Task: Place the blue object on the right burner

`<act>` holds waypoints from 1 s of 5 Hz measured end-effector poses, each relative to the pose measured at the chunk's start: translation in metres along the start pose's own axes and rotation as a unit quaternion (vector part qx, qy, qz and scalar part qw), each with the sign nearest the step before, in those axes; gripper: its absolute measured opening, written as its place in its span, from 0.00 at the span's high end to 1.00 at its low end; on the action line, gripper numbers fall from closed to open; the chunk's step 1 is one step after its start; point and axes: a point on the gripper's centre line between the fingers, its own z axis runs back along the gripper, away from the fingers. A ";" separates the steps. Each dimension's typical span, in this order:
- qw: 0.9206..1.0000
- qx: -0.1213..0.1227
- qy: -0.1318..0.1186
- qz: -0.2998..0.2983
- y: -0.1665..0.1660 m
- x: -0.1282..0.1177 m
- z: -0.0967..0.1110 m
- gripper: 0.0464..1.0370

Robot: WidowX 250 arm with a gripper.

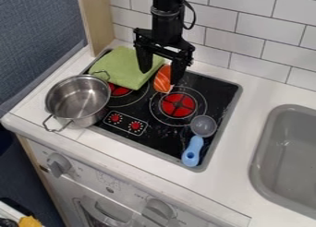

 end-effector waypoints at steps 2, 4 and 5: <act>0.999 0.005 0.008 -0.041 -0.033 -0.026 -0.004 0.04; 0.991 0.009 -0.034 -0.127 -0.111 -0.055 0.018 0.04; 0.994 -0.015 -0.012 -0.104 -0.136 -0.063 0.005 0.04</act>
